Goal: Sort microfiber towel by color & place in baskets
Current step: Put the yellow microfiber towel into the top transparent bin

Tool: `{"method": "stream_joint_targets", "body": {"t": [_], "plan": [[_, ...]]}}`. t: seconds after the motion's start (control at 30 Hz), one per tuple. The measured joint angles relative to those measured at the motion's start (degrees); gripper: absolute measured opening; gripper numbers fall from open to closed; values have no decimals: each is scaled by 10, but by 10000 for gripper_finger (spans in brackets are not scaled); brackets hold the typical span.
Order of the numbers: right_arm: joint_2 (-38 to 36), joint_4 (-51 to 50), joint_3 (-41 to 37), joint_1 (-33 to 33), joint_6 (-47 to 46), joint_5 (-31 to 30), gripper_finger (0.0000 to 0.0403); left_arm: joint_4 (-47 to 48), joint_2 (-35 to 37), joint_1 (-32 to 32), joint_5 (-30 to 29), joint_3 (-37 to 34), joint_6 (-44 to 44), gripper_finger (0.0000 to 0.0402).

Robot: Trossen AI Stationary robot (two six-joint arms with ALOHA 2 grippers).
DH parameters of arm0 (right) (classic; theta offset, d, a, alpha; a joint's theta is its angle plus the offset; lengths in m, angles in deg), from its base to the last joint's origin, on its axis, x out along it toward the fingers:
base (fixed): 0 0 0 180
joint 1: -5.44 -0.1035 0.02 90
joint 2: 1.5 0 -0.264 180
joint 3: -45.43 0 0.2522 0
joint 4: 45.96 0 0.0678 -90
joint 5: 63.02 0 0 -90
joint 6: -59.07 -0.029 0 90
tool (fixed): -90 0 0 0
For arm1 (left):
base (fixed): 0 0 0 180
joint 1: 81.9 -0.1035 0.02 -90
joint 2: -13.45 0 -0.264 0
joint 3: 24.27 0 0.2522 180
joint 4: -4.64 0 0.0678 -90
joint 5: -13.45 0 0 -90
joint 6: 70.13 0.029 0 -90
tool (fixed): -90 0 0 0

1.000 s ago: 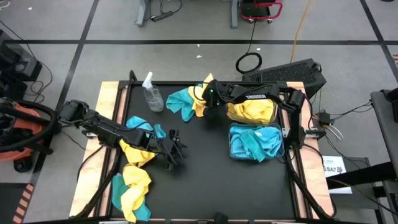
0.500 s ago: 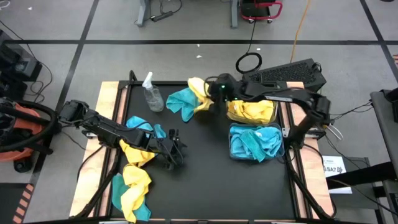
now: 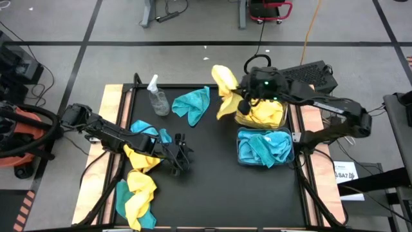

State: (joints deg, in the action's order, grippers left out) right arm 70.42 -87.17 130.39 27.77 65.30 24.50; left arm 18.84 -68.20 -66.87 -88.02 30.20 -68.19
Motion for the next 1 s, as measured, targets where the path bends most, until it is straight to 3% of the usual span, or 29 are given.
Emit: {"method": "stream_joint_targets", "body": {"t": [0.23,0.37,0.53,1.0], "plan": [[-60,-144,0,1,-38,-80,0,0,0,0,-1,0,1,228],[-64,-232,0,1,-70,-101,0,-3,0,-1,-7,0,4,228],[-51,-326,-1,1,-98,-181,0,-21,0,-4,-8,0,4,228],[13,-289,-117,6,-101,-200,0,-30,0,-4,-8,0,-1,228]]}}
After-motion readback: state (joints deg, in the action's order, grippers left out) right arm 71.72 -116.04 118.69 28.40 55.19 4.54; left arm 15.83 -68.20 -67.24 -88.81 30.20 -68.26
